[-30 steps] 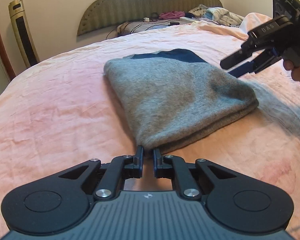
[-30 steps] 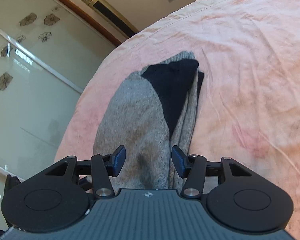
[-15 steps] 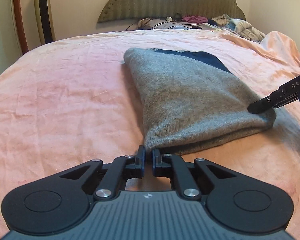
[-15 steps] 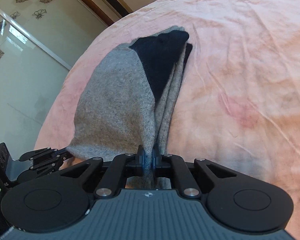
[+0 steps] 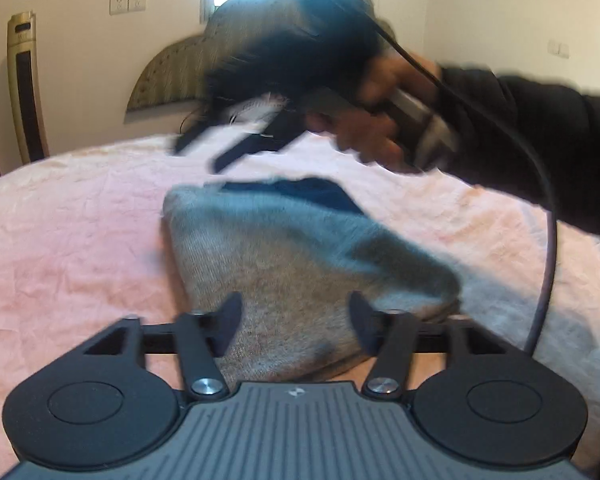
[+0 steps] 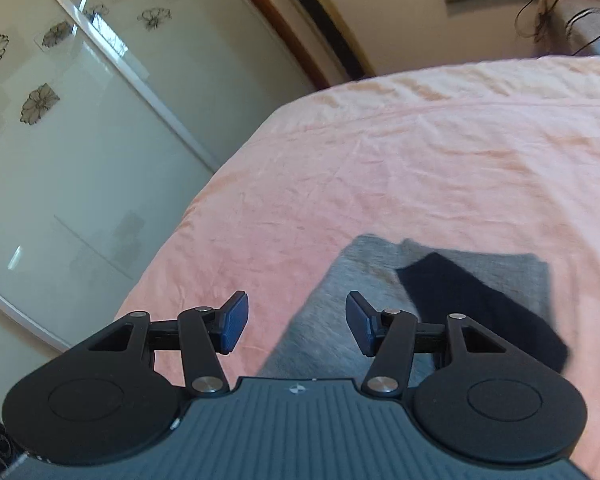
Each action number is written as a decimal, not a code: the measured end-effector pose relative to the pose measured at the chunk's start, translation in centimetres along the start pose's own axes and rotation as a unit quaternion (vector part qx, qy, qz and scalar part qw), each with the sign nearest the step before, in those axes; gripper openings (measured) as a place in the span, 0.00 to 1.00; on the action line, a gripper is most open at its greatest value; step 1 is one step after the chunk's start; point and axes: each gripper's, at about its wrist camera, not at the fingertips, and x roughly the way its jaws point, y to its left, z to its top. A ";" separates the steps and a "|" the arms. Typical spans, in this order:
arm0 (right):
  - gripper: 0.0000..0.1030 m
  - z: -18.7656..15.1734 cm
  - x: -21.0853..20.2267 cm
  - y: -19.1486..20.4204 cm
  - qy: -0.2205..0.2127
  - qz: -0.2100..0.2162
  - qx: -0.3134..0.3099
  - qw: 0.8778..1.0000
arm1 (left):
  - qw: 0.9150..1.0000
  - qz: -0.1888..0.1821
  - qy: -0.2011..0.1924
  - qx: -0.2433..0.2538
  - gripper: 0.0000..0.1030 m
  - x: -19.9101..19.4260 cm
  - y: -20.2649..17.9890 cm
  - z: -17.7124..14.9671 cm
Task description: Fold small clothes
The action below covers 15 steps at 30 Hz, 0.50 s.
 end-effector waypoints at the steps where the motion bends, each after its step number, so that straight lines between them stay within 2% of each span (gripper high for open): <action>1: 0.52 0.4 2.7 -0.1 0.028 -0.002 0.012 1.000 | 0.999 0.006 0.035 -0.009 0.59 1.7 0.2 -0.1; 2: 0.51 0.7 5.3 -0.4 0.056 -0.038 0.013 0.998 | 0.998 0.010 0.062 -0.022 0.59 3.0 0.5 -0.6; 3: 0.41 0.5 7.6 -1.0 0.076 -0.080 0.006 0.994 | 0.998 0.015 0.049 -0.024 0.59 3.1 0.6 -1.1; 4: 0.02 0.3 8.8 -1.6 0.065 -0.093 -0.002 0.994 | 0.999 0.014 0.044 -0.024 0.60 3.2 0.6 -1.4; 5: 0.00 0.3 9.2 -2.6 0.050 -0.091 0.021 0.994 | 0.998 0.014 0.047 -0.026 0.60 3.2 0.7 -1.4; 7: 0.00 0.0 9.1 -5.2 0.038 -0.038 0.100 0.993 | 0.998 0.009 0.045 -0.043 0.60 3.3 1.1 -1.3; 8: 0.00 -0.4 8.8 -5.7 0.034 -0.025 0.107 0.993 | 0.998 0.009 0.040 -0.045 0.60 3.3 1.1 -1.4; 10: 0.00 -1.2 7.2 -5.0 0.019 -0.046 0.090 0.995 | 0.998 0.004 0.035 -0.046 0.58 2.8 1.2 -1.4; 11: 0.01 -1.7 5.6 -4.4 -0.001 -0.052 0.089 0.995 | 0.998 -0.007 0.028 -0.062 0.58 2.1 1.8 -1.4; 12: 0.24 -2.0 3.2 -4.0 -0.035 -0.030 0.095 0.994 | 0.996 -0.023 0.017 -0.088 0.59 1.3 2.7 -1.3; 13: 0.60 -3.0 0.6 -3.8 -0.072 -0.011 0.101 0.992 | 0.993 -0.035 0.010 -0.115 0.60 0.7 3.7 -1.2; 15: 1.00 -5.8 -4.5 -3.6 -0.137 0.009 0.101 0.985 | 0.984 -0.048 0.005 -0.174 0.61 0.3 6.0 -1.0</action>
